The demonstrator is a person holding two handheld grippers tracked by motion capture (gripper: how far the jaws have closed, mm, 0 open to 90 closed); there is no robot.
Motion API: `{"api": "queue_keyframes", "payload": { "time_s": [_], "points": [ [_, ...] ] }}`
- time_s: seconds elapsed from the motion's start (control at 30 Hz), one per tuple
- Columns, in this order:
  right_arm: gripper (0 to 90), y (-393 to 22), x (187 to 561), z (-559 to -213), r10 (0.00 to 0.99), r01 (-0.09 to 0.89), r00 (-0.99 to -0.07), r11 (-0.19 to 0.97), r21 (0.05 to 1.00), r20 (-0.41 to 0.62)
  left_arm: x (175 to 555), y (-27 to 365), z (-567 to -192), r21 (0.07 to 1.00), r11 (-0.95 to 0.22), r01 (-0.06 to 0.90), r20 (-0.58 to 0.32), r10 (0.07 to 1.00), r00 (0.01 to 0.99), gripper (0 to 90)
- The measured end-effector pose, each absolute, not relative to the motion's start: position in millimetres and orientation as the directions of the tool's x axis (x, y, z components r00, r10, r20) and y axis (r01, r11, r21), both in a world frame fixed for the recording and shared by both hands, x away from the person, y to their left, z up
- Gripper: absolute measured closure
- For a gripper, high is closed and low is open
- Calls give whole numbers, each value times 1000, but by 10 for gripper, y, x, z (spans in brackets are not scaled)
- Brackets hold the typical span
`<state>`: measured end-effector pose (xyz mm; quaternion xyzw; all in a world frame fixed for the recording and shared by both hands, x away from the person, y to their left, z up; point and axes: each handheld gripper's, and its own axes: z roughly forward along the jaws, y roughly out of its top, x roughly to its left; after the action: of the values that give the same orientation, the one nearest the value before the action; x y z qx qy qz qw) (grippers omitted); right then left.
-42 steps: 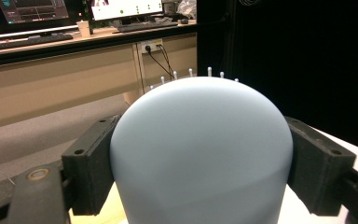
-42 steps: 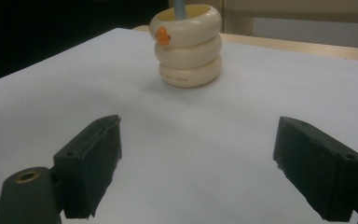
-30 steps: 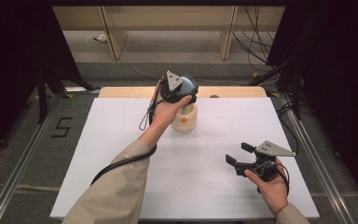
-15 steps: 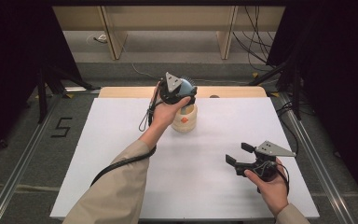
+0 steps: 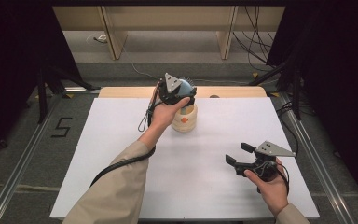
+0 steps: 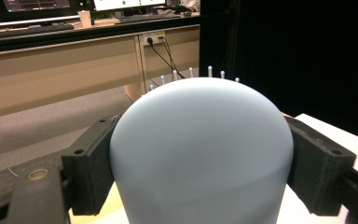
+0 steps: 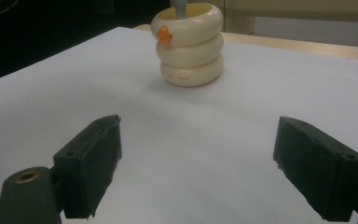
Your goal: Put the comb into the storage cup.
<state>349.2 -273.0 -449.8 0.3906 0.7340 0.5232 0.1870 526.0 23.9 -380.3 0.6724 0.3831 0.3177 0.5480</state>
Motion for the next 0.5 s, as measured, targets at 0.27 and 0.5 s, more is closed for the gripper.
{"api": "queue_keyframes", "payload": {
  "time_s": [0.27, 0.5],
  "points": [
    [161, -2723, 3492, -4501, 770, 384, -622, 147, 912, 138, 5182, 301, -3804, 979, -107, 171, 5, 859, 511, 191],
    [161, -2716, 3493, -4505, 771, 387, -622, 150, 910, 137, 5102, 375, -3811, 980, -104, 172, 0, 854, 521, 190]
  ]
}}
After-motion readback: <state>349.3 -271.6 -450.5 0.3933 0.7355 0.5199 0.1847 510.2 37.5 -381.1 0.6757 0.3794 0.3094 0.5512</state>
